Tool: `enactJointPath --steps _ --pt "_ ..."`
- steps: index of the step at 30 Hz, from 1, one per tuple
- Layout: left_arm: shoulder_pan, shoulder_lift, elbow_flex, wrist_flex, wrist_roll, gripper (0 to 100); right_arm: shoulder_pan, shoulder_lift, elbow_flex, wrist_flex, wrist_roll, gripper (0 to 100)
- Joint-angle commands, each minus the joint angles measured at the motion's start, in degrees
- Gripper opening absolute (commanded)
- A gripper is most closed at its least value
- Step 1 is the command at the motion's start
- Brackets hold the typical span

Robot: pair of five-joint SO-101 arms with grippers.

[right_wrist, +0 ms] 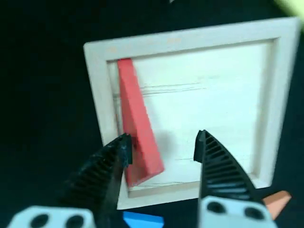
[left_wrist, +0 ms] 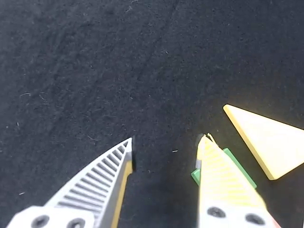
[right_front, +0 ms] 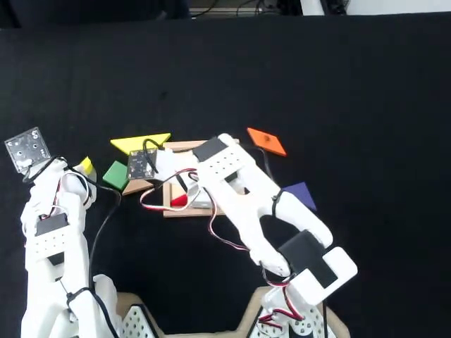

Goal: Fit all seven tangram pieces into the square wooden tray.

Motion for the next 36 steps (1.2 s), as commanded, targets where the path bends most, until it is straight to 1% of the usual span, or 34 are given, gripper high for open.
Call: enactJointPath --steps 1,7,10,11,13,14,15,17,18,26,32,36 --pt "0.66 -0.70 -0.40 -0.97 -0.53 22 0.44 -2.68 -4.44 -0.35 -0.62 21.0" --pt "0.66 -0.70 -0.48 -0.97 -0.53 22 2.64 -2.51 -7.78 1.67 -0.62 20.9" --pt "0.66 -0.70 -0.48 -0.97 -0.53 22 3.52 -1.89 -8.04 -0.88 -0.62 19.2" --pt "0.66 -0.70 -0.48 -0.97 -0.53 22 3.96 -1.45 -8.04 -2.55 -0.88 15.9" --pt "0.66 -0.70 -0.40 -0.97 -0.53 22 5.10 -0.04 -8.22 -5.89 -0.97 2.6" --pt "0.66 -0.70 -0.40 -0.97 -0.53 22 5.63 0.84 -8.31 -7.56 -1.32 0.7" --pt "0.66 -0.79 -0.31 -0.97 -0.53 22 6.24 1.63 -8.31 -8.79 -2.55 3.8" --pt "0.66 -0.79 -0.31 -0.97 -0.53 22 7.21 3.30 -8.31 -11.34 -4.84 0.7" --pt "0.66 -0.70 -0.40 -0.97 -0.53 22 7.65 4.18 -8.48 -12.22 -5.10 1.3" --pt "0.66 -0.70 -0.40 -0.97 -0.53 22 8.00 9.80 -11.03 -13.10 -5.01 1.1" --pt "0.75 -0.70 -0.48 -0.97 -0.53 22 11.87 13.49 -13.85 -12.66 -4.92 1.1" --pt "0.75 -0.70 -0.57 -0.97 -0.53 22 12.22 14.64 -13.76 -12.66 -4.92 1.1"
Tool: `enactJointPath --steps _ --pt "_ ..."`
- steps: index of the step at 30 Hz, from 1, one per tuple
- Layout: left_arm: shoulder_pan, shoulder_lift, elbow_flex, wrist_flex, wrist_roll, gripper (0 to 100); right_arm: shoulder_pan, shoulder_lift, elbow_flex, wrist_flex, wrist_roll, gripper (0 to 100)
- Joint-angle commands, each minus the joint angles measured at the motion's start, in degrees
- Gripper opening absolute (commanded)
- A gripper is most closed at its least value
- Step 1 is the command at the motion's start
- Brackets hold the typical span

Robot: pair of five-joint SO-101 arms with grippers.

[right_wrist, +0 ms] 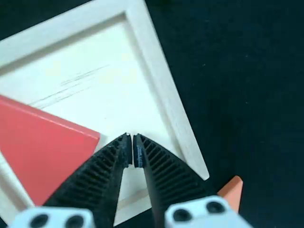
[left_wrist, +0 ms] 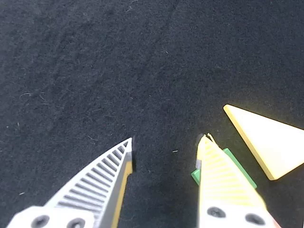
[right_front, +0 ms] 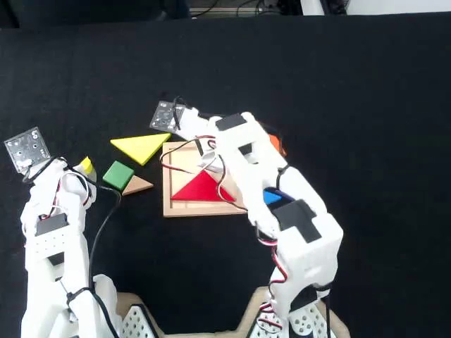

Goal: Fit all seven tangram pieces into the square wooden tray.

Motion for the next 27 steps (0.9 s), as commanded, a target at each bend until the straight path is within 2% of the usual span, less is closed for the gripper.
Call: enactJointPath --steps 1,27 --pt "0.75 -0.70 -0.57 -0.97 -0.53 22 0.97 -0.31 -2.95 -0.35 -0.26 1.1" --pt "0.75 -0.70 -0.48 -1.05 -0.53 22 -2.64 0.13 -4.18 2.11 2.46 1.1"
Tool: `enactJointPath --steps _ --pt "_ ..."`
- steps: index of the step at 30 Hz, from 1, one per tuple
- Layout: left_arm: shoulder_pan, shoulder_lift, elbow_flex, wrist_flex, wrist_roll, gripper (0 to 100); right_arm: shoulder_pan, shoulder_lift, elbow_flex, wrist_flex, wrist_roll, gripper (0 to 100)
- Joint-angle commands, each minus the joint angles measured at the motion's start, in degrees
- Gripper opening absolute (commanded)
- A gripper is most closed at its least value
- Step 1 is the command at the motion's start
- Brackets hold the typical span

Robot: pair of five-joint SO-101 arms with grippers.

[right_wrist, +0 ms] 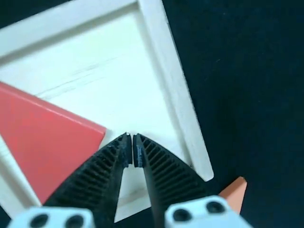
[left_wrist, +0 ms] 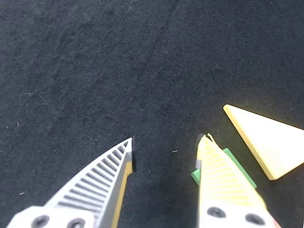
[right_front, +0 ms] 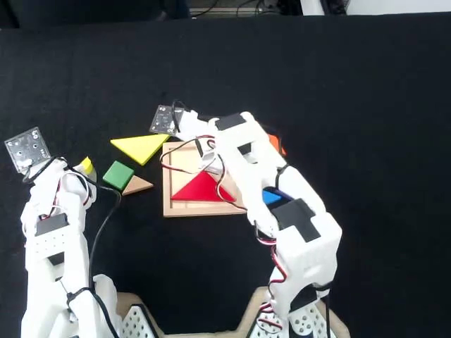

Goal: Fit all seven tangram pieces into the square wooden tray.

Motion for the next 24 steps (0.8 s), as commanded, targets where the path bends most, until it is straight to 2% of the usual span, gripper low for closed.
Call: enactJointPath --steps 1,12,19,24 --pt "0.75 -0.70 -0.48 -1.05 -0.53 22 -2.02 0.48 -3.74 0.53 0.53 1.1" --pt "0.75 -0.70 -0.57 -1.05 -0.53 22 -2.11 5.67 -6.02 0.88 0.53 1.1" --pt "0.75 -0.70 -0.66 -1.05 -0.53 22 -2.55 5.58 -6.02 8.00 2.81 1.1" --pt "0.75 -0.70 -0.66 -1.05 -0.53 22 -5.71 5.58 -6.20 10.90 2.99 1.1"
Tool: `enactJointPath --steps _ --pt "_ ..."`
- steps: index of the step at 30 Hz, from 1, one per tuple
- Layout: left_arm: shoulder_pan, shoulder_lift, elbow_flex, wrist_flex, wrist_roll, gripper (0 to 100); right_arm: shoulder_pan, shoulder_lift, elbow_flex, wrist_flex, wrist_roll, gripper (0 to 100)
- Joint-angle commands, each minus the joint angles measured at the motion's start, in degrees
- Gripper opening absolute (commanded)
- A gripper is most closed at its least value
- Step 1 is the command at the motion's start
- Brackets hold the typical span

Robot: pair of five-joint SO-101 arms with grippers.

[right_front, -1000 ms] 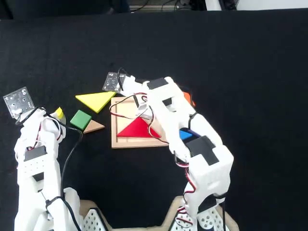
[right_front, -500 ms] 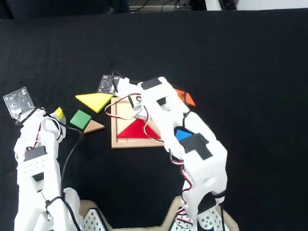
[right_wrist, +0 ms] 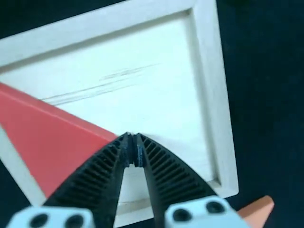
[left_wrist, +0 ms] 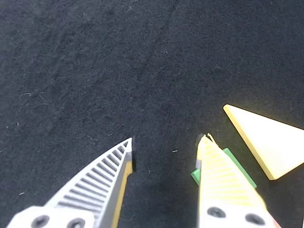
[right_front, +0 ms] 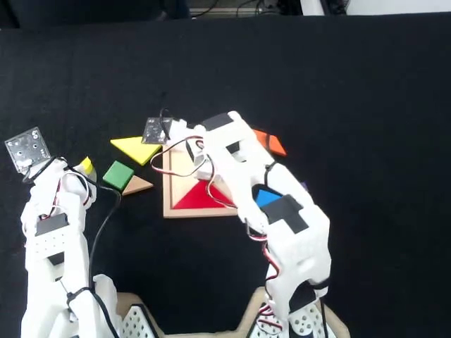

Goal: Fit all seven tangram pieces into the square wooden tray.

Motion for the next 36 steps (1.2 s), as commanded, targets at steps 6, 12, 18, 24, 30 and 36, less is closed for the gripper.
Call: enactJointPath --steps 6,12,18,24,30,36 --pt "0.75 -0.70 -0.57 -1.05 -0.53 22 -6.33 0.04 -1.27 3.52 0.79 1.1" --pt "0.75 -0.70 -0.66 -1.05 -0.53 22 -3.43 -5.14 -3.65 5.54 0.79 1.1" --pt "0.75 -0.70 -0.66 -1.05 -0.53 22 -0.97 -17.01 -2.77 6.33 -3.69 1.1" --pt "0.75 -0.79 -0.31 -1.05 -0.53 22 -1.05 -11.74 5.14 -5.36 -3.60 1.1" --pt "0.75 -0.70 -0.31 -1.05 -0.53 22 0.00 -1.54 -2.86 -5.80 -3.87 1.1" --pt "0.75 -0.70 -0.48 -1.05 -0.53 22 3.43 5.32 -9.63 -4.84 -3.69 1.1"
